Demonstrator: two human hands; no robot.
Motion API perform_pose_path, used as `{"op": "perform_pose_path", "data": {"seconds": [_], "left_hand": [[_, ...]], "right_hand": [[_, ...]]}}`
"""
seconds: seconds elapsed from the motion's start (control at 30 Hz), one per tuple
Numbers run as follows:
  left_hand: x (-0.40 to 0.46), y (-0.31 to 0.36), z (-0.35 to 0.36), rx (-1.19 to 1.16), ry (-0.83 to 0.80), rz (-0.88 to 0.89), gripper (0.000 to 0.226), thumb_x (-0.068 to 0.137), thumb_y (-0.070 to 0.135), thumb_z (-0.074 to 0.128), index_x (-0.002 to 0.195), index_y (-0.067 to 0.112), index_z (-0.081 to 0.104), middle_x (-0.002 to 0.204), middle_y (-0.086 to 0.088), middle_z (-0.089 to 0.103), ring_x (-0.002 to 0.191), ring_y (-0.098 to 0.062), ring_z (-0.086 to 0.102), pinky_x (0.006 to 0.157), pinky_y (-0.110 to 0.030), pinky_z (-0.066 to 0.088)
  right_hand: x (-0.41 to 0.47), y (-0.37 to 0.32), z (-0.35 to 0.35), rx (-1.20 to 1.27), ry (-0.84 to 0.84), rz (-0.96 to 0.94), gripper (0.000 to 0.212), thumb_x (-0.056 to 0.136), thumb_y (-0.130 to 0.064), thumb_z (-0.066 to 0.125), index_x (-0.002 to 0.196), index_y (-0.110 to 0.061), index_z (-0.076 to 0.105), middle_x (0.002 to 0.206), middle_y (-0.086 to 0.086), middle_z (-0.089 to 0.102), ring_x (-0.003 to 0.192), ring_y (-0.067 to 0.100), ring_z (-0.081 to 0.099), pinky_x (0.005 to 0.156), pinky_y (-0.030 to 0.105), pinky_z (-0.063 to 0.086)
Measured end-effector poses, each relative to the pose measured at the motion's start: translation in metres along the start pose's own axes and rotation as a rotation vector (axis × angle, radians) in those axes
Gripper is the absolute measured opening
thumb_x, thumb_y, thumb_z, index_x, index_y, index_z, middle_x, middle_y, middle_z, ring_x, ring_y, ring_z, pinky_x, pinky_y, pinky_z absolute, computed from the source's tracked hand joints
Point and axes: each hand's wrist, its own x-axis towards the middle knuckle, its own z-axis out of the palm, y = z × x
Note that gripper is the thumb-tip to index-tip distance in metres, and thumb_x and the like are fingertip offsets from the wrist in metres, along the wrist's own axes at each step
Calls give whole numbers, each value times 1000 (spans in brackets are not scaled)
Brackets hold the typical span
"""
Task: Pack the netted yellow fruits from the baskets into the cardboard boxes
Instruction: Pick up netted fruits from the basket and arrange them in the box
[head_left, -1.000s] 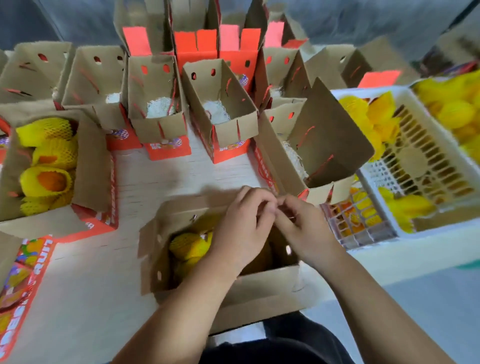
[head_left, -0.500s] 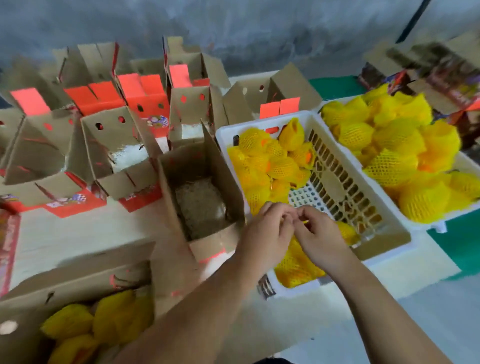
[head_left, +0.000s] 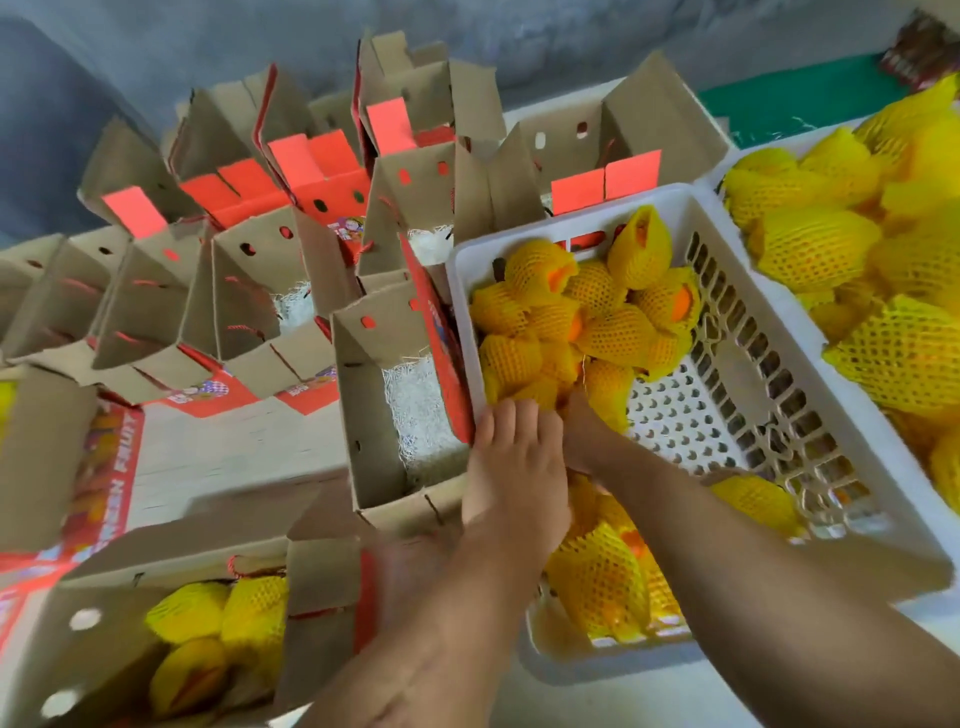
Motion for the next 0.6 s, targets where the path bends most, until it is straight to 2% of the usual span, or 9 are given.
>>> {"op": "perform_pose_path", "data": {"seconds": [0.07, 0.13, 0.2, 0.27, 0.33, 0.4, 0.47, 0.53, 0.6], "left_hand": [[2, 0, 0, 21, 2, -34, 46, 88, 45, 56, 123, 19, 40, 129, -7, 43, 124, -31, 35, 114, -45, 24], [7, 0, 1, 30, 8, -62, 50, 91, 46, 53, 130, 19, 36, 142, -8, 39, 130, -31, 28, 115, -45, 18], [14, 0, 1, -19, 16, -110, 64, 96, 52, 46, 145, 17, 26, 156, -9, 31, 137, -31, 24, 115, -44, 14], [22, -1, -1, -59, -2, -155, 91, 95, 63, 43, 159, 13, 3, 165, -11, 20, 144, -31, 23, 116, -44, 15], [26, -1, -4, -79, -16, -157, 113, 89, 78, 45, 162, 15, -15, 170, -10, 13, 147, -30, 23, 115, -44, 15], [25, -1, -5, -129, 8, -141, 117, 83, 84, 48, 163, 21, -8, 165, -4, 28, 143, -26, 31, 112, -43, 19], [24, -3, -7, -198, 74, -131, 102, 83, 78, 56, 161, 29, 13, 146, 3, 49, 134, -24, 42, 108, -41, 27], [23, -6, -9, -273, 138, -131, 83, 85, 71, 61, 153, 35, 29, 131, 6, 55, 125, -23, 48, 105, -40, 31], [21, -8, -10, -366, 181, -152, 76, 85, 71, 60, 147, 36, 35, 127, 7, 56, 122, -21, 49, 106, -39, 33]], "right_hand": [[-1, -7, 2, 150, -10, 29, 99, 85, -58, 69, 158, -22, 12, 153, 12, 41, 133, 37, 47, 108, 56, 46], [-3, -10, -4, 291, -14, 34, 100, 82, -56, 76, 156, -20, 19, 148, 11, 45, 124, 34, 56, 100, 54, 54], [-7, -10, -18, 346, -42, 32, 86, 80, -54, 78, 146, -20, 33, 135, 9, 53, 105, 27, 65, 83, 43, 62], [-11, -7, -40, 442, -122, 26, 59, 84, -47, 73, 129, -18, 48, 120, 7, 59, 87, 20, 66, 72, 36, 60], [-12, -3, -58, 644, -281, 29, 37, 80, -41, 68, 109, -19, 59, 103, 7, 62, 73, 19, 60, 66, 34, 54], [-17, -2, -68, 757, -441, -1, 44, 72, -44, 67, 108, -19, 62, 97, 10, 62, 73, 22, 59, 67, 33, 52], [-19, -2, -70, 771, -502, -57, 49, 77, -48, 70, 116, -19, 65, 105, 11, 70, 82, 23, 68, 69, 33, 56], [-21, -6, -68, 811, -452, -38, 54, 83, -58, 72, 124, -23, 66, 116, 11, 75, 97, 25, 75, 70, 33, 60], [-17, -11, -63, 791, -233, -33, 49, 90, -65, 64, 119, -26, 69, 112, 10, 76, 97, 29, 76, 66, 34, 60]]}}
